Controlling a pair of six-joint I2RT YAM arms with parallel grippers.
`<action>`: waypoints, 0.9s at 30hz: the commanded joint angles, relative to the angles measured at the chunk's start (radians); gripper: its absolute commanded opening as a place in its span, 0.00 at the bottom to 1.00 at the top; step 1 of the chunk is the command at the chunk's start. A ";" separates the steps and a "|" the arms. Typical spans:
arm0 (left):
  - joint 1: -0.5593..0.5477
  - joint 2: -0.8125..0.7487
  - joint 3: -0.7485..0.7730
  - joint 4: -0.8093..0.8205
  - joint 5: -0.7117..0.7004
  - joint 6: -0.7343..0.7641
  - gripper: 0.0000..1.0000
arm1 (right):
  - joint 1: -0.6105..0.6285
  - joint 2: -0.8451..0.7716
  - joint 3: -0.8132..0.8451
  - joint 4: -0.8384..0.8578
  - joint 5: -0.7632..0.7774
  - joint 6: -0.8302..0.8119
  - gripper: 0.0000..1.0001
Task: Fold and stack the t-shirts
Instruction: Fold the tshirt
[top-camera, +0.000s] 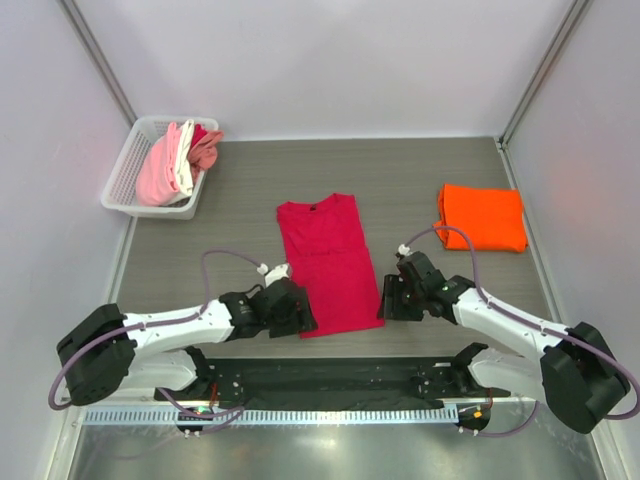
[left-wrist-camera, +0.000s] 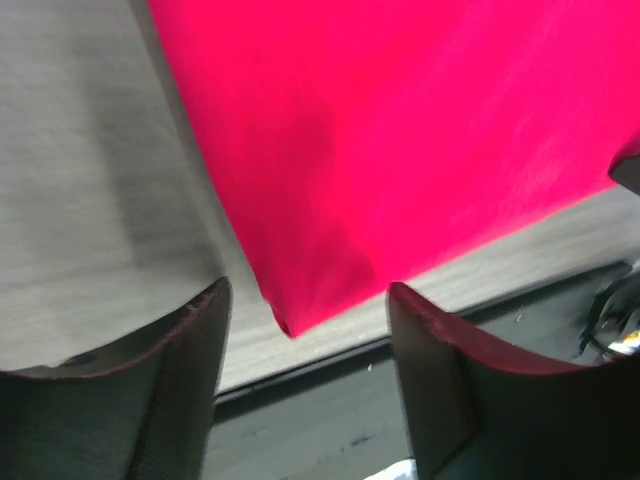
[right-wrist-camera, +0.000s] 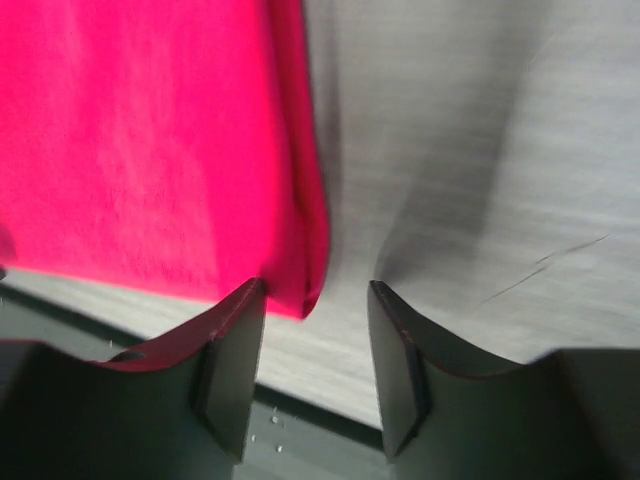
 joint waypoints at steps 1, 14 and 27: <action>-0.056 0.011 -0.006 0.003 -0.039 -0.107 0.63 | 0.036 -0.035 -0.017 0.009 -0.026 0.080 0.50; -0.093 0.065 -0.040 0.063 -0.050 -0.146 0.45 | 0.055 0.022 -0.034 0.067 -0.025 0.080 0.31; -0.158 -0.060 -0.017 0.063 -0.020 -0.153 0.00 | 0.058 -0.153 0.009 -0.071 -0.020 0.100 0.01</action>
